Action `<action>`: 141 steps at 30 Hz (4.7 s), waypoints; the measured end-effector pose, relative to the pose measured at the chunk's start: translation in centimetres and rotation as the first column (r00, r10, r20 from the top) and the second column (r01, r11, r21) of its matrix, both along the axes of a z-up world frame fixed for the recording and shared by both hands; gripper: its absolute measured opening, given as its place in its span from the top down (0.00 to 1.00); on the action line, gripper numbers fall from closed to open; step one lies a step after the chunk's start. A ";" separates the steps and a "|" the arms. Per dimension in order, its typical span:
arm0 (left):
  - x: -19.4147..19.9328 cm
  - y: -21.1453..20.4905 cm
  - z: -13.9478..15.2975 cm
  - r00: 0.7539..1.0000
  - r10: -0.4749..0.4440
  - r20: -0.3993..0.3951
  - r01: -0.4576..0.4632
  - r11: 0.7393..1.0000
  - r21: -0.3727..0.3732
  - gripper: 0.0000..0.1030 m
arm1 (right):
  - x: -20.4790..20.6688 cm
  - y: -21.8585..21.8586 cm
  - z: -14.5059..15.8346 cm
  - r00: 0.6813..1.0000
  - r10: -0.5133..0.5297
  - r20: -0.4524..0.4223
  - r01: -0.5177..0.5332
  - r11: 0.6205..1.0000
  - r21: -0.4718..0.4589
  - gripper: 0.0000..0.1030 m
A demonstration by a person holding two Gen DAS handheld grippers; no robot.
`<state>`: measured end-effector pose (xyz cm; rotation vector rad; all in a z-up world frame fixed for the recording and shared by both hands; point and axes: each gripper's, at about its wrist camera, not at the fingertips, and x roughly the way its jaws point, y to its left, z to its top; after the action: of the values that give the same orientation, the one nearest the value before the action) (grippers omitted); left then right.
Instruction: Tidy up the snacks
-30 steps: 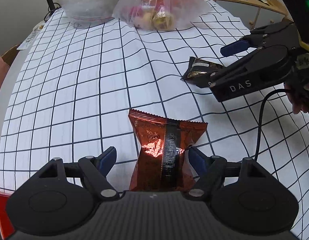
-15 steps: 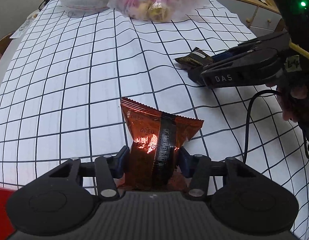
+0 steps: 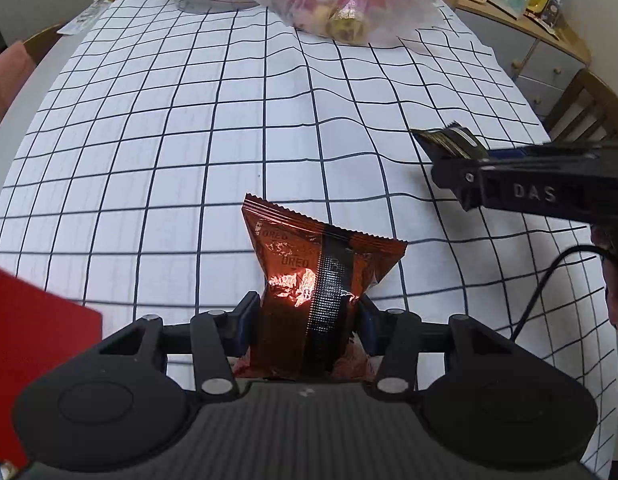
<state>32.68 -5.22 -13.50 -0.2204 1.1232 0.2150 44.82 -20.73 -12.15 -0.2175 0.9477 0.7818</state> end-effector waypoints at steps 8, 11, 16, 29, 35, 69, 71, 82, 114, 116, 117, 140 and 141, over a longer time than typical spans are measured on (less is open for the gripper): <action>-4.1 -0.8 3.3 0.998 0.042 0.047 -0.040 0.999 -0.036 0.53 | -4.5 -2.8 3.7 0.999 -0.029 0.016 0.029 1.000 0.012 0.68; -5.6 -1.4 5.0 0.996 0.039 0.076 -0.036 0.999 -0.037 0.53 | -6.4 -3.7 5.4 0.999 -0.037 0.031 0.036 0.999 0.019 0.67; -7.9 -2.1 7.7 0.993 0.020 0.113 -0.017 0.999 -0.031 0.53 | -9.8 -4.6 8.2 0.997 -0.045 0.056 0.043 0.998 0.040 0.67; -14.7 -0.6 12.2 0.988 -0.020 0.152 0.027 0.999 -0.043 0.52 | -18.5 -3.4 12.3 0.996 -0.059 0.073 0.054 0.996 0.077 0.67; -17.9 2.3 13.2 0.988 -0.015 0.153 0.020 0.999 -0.033 0.53 | -22.1 -0.3 13.0 0.997 -0.039 0.065 0.035 0.997 0.065 0.67; -26.5 23.8 10.7 0.988 0.123 0.090 -0.130 0.988 0.079 0.52 | -30.3 20.2 8.2 0.998 0.065 0.024 -0.065 0.998 0.021 0.67; -26.3 24.4 9.9 0.990 0.124 0.071 -0.130 0.987 0.090 0.52 | -30.3 21.0 7.4 0.998 0.062 0.017 -0.062 0.998 0.008 0.67; -25.4 25.3 6.3 0.995 0.097 0.006 -0.097 0.991 0.095 0.52 | -31.2 23.2 5.0 0.996 0.083 -0.027 -0.084 0.996 -0.035 0.67; -27.6 23.2 5.9 0.990 0.076 0.115 -0.082 0.995 0.049 0.36 | -31.8 20.4 6.5 1.000 0.026 -0.010 -0.026 0.999 0.027 0.38; -28.0 22.9 6.4 0.988 0.073 0.133 -0.081 0.995 0.052 0.35 | -32.0 19.9 7.1 1.000 0.025 -0.003 -0.025 0.998 0.049 0.32; -28.2 22.9 6.7 0.987 0.073 0.141 -0.081 0.995 0.052 0.35 | -32.2 19.6 7.4 1.000 0.024 0.001 -0.024 0.998 0.058 0.31; -34.2 20.3 12.1 0.947 0.075 0.312 -0.093 0.995 0.042 0.20 | -36.2 13.5 12.5 0.990 -0.062 0.126 0.028 0.966 0.256 0.00; -34.4 20.2 12.1 0.946 0.075 0.315 -0.093 0.995 0.043 0.18 | -36.4 13.3 12.6 0.990 -0.070 0.126 0.035 0.965 0.260 0.00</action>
<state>-1.74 14.96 -1.38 -0.2426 0.7919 0.2770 8.40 -7.41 0.41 -0.0172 0.7136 0.8226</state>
